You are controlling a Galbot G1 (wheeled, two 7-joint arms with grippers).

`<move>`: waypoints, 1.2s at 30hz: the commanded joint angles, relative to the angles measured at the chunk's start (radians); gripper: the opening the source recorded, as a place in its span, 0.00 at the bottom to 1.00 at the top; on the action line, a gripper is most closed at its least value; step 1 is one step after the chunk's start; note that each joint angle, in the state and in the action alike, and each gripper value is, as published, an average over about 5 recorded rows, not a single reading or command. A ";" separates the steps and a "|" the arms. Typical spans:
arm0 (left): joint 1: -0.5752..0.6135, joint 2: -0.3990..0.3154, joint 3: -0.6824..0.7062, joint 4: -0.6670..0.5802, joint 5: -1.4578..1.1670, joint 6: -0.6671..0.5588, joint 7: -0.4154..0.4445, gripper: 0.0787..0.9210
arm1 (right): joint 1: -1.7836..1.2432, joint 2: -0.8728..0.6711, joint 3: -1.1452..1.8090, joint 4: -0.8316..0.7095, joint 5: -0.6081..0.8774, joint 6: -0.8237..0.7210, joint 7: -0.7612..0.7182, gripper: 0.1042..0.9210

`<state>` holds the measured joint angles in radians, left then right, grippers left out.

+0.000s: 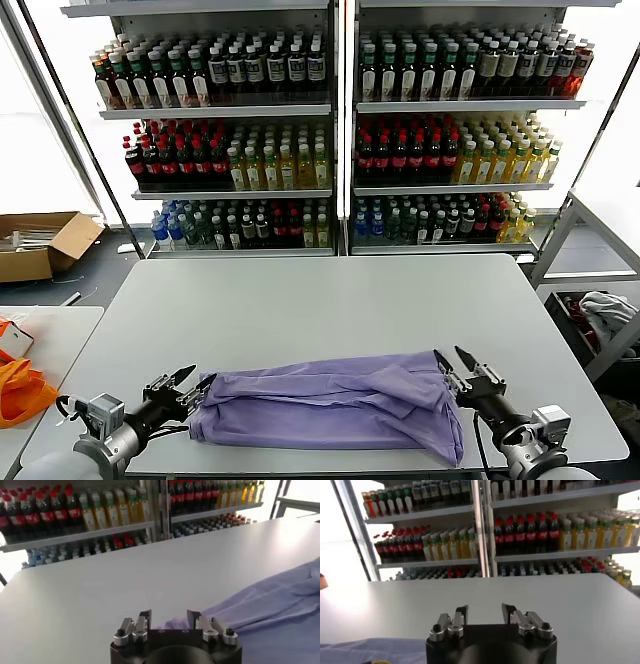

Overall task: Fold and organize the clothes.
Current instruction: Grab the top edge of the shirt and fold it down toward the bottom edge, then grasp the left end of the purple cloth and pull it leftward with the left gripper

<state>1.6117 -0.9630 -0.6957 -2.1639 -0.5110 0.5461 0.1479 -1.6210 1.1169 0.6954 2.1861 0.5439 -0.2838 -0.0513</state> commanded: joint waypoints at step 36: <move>0.019 -0.305 0.184 0.109 0.057 -0.116 -0.284 0.10 | -0.135 0.053 0.133 0.046 0.022 0.165 -0.063 0.88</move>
<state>1.6361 -1.2567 -0.5168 -2.0746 -0.4699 0.4493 -0.1475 -1.7527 1.1680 0.8207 2.2279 0.5574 -0.1240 -0.1121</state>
